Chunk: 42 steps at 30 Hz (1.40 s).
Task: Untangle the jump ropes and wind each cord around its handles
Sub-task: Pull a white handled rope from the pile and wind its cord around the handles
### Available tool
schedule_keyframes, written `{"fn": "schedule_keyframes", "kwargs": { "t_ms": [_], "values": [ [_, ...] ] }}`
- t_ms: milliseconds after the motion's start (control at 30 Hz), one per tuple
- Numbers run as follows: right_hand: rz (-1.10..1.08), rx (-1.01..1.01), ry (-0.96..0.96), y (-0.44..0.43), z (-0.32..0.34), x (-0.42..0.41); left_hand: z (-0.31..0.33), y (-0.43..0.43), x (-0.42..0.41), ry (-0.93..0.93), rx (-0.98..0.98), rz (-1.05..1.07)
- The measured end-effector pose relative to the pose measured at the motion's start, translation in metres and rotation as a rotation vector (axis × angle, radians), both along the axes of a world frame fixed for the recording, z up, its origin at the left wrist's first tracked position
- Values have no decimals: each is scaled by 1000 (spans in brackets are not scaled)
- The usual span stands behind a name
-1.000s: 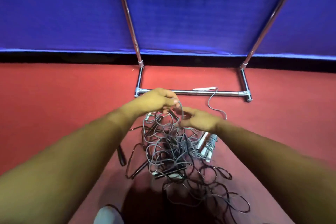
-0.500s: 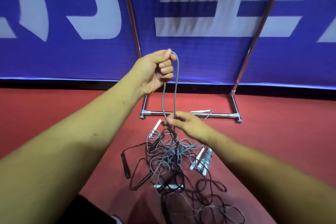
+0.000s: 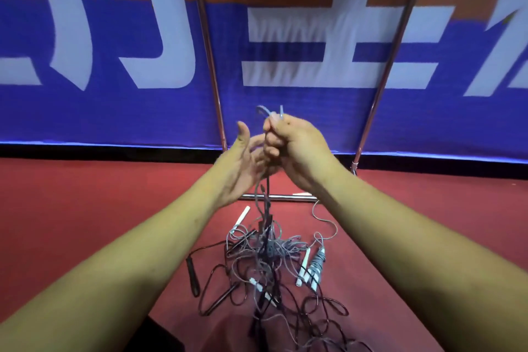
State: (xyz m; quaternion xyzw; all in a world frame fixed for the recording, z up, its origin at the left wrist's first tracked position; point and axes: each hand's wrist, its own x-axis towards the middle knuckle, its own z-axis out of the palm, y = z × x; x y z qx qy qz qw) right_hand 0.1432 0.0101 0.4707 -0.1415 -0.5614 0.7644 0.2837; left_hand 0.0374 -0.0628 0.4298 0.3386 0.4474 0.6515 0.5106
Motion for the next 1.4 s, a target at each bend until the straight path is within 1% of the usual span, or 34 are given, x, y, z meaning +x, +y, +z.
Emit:
{"fn": "schedule_keyframes", "kwargs": {
  "t_ms": [33, 67, 133, 233, 300, 367, 433, 500, 533, 567, 633, 667, 700, 733, 767, 800, 833, 867, 900, 933, 967, 1033, 1067, 1133, 1200, 1267, 1300, 1333, 1400],
  "values": [
    [-27, 0, 10, 3, 12, -1, -8, -4, 8, 52, -8, -86],
    [-49, 6, 15, 6, 23, -1, -14, -7, 16, 140, -29, -126],
    [-67, 5, 38, 13, 41, -1, -28, -11, 20, 338, -104, -149],
    [-98, -49, 172, 30, 66, 6, -43, -17, 11, 673, -262, -246],
    [-154, -84, 241, 42, 72, 12, -53, -23, 0, 820, -322, -234],
    [-248, -74, 205, 52, 65, 19, -55, -28, -5, 874, -334, -192],
    [-381, -84, 112, 62, 46, 25, -51, -31, -2, 832, -279, -152],
    [-495, -54, -70, 73, 25, 36, -45, -31, 1, 743, -214, -86],
    [-511, 0, -224, 76, 15, 43, -42, -30, 1, 711, -196, -60],
    [-487, 89, -433, 77, 8, 51, -40, -29, -1, 698, -188, -50],
    [-334, 344, -904, 70, -5, 63, -39, -28, -6, 759, -199, -58],
    [-268, 488, -1087, 65, -11, 67, -41, -27, -8, 822, -226, -67],
    [-236, 638, -1221, 59, -16, 68, -42, -27, -11, 887, -258, -73],
    [-234, 775, -1308, 54, -21, 67, -44, -27, -13, 936, -288, -71],
    [-259, 870, -1334, 51, -29, 63, -46, -26, -14, 958, -307, -68],
    [-285, 938, -1296, 47, -35, 58, -46, -24, -14, 967, -318, -70],
    [-279, 998, -1192, 44, -43, 52, -46, -22, -15, 975, -326, -84],
    [-242, 1043, -1037, 41, -50, 46, -44, -21, -14, 985, -334, -110],
    [-168, 1041, -882, 38, -57, 40, -44, -20, -13, 989, -341, -148],
    [-69, 1005, -771, 33, -62, 35, -43, -18, -13, 995, -342, -180],
    [42, 979, -720, 27, -66, 33, -43, -17, -12, 1002, -340, -202],
    [222, 974, -739, 22, -74, 34, -41, -15, -14, 1018, -340, -208],
    [267, 941, -753, 21, -78, 36, -41, -15, -15, 1024, -346, -200],
    [298, 757, -695, 22, -83, 38, -41, -14, -19, 1027, -360, -182],
    [249, 543, -557, 19, -79, 37, -44, -12, -23, 1010, -350, -171],
    [205, 406, -419, 16, -65, 34, -52, -11, -27, 962, -334, -212],
    [181, 335, -342, 15, -55, 33, -60, -11, -30, 959, -357, -257],
    [145, 263, -245, 17, -41, 33, -69, -11, -33, 996, -411, -311],
    [32, 147, -23, 27, -10, 38, -88, -14, -38, 1170, -558, -430]
  ]
}}
